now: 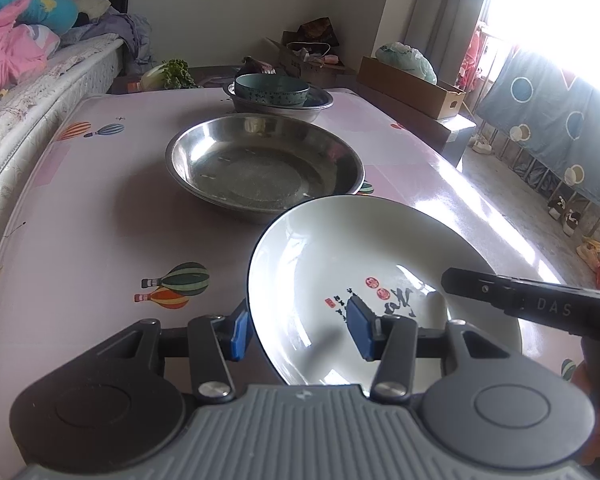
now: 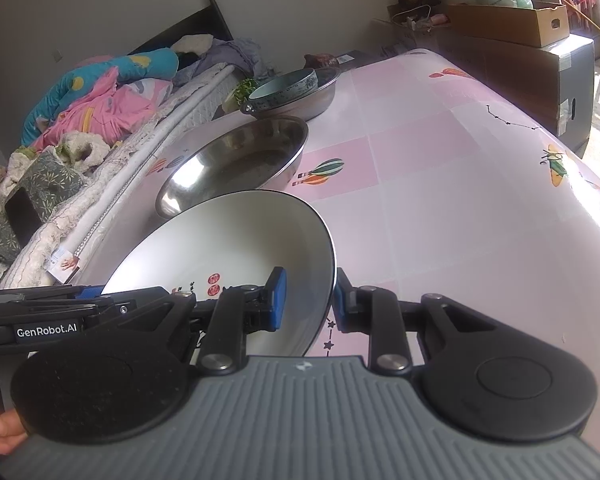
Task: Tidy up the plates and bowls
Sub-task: 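Carry the white plate with both grippers toward the stacked steel bowls, then lower the white plate into the stacked steel bowls and open both grippers, then move both grippers to the steel bowl holding the green bowl and grip its rim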
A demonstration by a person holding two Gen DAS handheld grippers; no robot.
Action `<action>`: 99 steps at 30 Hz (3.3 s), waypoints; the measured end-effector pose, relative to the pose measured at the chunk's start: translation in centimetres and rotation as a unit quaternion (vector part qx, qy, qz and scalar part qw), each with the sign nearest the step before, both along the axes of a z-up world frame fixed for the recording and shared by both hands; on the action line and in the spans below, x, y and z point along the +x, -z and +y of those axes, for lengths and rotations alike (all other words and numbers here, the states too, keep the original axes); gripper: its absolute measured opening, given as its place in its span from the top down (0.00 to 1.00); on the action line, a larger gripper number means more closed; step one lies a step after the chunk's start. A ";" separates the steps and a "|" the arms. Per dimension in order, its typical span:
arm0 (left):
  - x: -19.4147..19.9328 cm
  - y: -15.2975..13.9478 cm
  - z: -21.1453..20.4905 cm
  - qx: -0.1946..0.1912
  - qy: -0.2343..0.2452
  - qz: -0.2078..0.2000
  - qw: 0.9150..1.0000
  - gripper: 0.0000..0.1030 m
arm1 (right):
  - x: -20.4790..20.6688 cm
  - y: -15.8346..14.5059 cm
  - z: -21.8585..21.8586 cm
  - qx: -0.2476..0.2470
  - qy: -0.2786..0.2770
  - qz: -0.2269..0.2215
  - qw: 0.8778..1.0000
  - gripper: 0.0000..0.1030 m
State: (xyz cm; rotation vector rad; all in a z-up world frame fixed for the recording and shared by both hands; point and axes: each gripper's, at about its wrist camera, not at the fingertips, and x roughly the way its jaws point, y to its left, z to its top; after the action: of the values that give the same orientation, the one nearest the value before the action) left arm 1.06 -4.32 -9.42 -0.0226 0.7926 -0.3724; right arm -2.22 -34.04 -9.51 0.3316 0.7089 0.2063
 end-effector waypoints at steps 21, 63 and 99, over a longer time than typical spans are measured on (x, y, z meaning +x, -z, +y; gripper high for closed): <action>1.4 -3.0 1.4 -0.023 -0.030 -0.031 0.999 0.53 | 2.4 -2.7 1.0 0.013 -0.004 -0.023 1.000 0.77; 12.9 -1.2 2.4 -0.036 -0.069 0.008 0.997 0.55 | 17.8 -2.1 2.7 -0.011 -0.021 0.015 1.000 0.69; 21.8 -7.0 3.1 -0.013 -0.052 -0.016 0.998 0.13 | 23.4 -6.0 -3.0 0.012 -0.004 0.008 1.000 0.43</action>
State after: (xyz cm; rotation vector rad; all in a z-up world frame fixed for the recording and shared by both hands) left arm 22.84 -1.27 -2.47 -0.0818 0.7519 -0.2834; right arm 21.16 -37.05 -3.55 0.3528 0.7237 0.2201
